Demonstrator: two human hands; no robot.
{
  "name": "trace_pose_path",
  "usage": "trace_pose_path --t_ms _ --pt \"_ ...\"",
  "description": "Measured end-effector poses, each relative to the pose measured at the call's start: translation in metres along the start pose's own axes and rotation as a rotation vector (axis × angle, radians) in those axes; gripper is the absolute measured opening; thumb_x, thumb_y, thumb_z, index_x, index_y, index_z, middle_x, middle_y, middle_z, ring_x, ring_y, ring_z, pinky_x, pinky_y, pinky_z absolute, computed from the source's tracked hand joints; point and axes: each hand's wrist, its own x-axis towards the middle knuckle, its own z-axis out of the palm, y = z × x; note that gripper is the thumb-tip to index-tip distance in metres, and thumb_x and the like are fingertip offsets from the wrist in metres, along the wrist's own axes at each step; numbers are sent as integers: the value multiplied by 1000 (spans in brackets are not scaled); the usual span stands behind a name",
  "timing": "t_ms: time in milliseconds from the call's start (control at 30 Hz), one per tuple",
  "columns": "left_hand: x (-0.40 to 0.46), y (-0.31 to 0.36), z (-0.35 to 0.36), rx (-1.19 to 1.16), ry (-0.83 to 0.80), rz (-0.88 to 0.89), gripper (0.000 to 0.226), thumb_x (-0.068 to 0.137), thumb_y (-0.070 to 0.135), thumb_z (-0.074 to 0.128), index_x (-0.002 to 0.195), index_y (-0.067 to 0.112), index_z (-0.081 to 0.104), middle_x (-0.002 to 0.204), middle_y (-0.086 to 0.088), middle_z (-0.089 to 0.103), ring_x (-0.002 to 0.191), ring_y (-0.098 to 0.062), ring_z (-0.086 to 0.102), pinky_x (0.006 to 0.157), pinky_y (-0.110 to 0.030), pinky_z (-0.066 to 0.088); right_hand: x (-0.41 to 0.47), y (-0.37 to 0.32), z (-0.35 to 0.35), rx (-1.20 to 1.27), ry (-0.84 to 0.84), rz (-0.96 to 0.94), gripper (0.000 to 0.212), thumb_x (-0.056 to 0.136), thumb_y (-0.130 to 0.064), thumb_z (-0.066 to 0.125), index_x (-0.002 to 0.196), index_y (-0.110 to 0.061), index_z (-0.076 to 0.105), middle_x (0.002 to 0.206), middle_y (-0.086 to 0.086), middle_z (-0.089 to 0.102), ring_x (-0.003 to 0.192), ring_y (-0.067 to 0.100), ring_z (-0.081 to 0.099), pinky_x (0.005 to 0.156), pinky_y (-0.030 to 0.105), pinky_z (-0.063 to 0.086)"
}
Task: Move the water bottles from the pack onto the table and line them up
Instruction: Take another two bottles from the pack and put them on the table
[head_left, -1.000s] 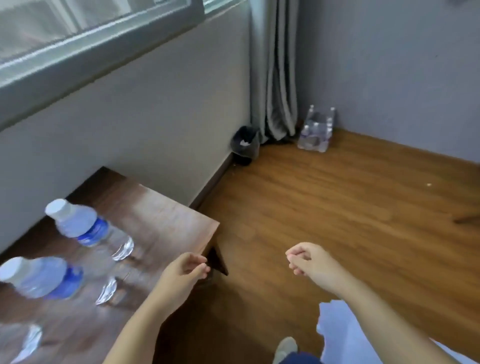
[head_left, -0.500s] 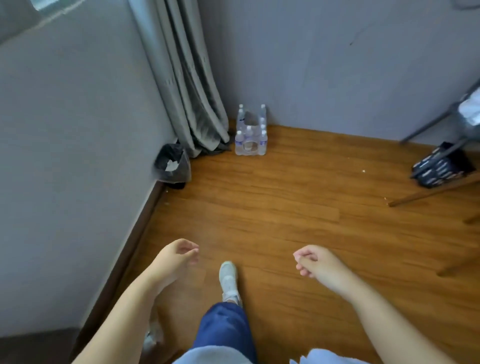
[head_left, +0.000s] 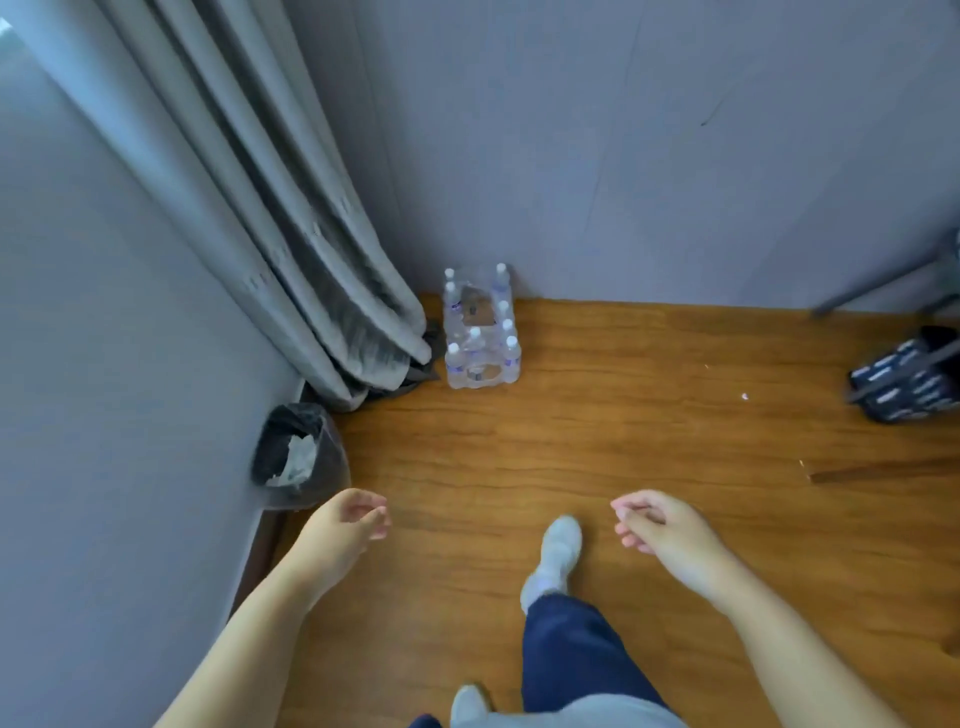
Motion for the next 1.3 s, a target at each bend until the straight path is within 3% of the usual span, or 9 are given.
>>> trace_pose_path --t_ms 267,500,700,833,900,967,1100,1200,1300 --pt "167 107 -18 -223 167 -82 13 96 19 54 105 17 62 99 -2 71 94 -17 68 92 -39 50 214 -110 -61 -89 -83 -38 13 94 -19 55 92 -27 65 90 -1 71 82 15 69 87 35 53" --pt "289 190 -30 -318 176 -114 7 93 15 58 98 19 61 96 -4 71 93 -20 67 90 -38 47 357 -212 -89 -135 -103 -85 11 94 -9 54 94 -15 63 83 1 66 69 12 62 63 12 47" --pt "402 214 -41 -202 115 -109 10 89 26 64 99 25 62 98 -4 71 95 -22 67 93 -43 51 465 -254 -68 -138 -126 -81 21 95 -12 55 84 -29 60 84 1 67 69 13 64 73 26 47" --pt "482 214 -41 -138 63 -101 14 88 25 65 101 25 62 97 -3 69 92 -18 66 91 -44 53 538 -262 -44 -117 -118 -45 21 96 -11 53 85 -28 61 81 -1 67 70 13 64 71 24 47" --pt "522 213 -34 -111 42 -77 8 89 16 63 93 23 62 89 -2 68 83 -12 65 80 -29 54 576 -260 -28 -106 -111 -31 20 95 -8 53 86 -23 61 80 1 65 69 13 62 66 16 47" --pt "560 210 -23 -73 32 -50 10 90 9 60 85 18 62 84 0 66 76 -6 61 65 -12 44 610 -255 -13 -107 -99 -27 17 94 -5 54 88 -19 62 79 0 65 69 15 62 63 10 47" --pt "638 186 12 -53 34 -32 21 89 9 61 83 28 58 88 2 67 83 -9 61 68 -10 40 682 -237 18 -153 -120 -29 19 92 -7 56 86 -24 64 83 -1 68 82 22 68 82 33 52" --pt "698 158 50 31 -6 6 24 91 7 58 80 28 55 89 -4 67 80 -11 60 64 -8 40 743 -211 47 -213 -129 -67 22 90 -7 56 84 -27 65 84 -3 69 82 21 68 81 34 54" --pt "746 135 81 36 -15 18 11 91 6 57 91 17 58 89 -7 66 84 -18 62 66 -8 41 793 -181 79 -259 -135 -136 23 90 -6 57 82 -28 63 83 -6 68 77 16 65 80 33 52"
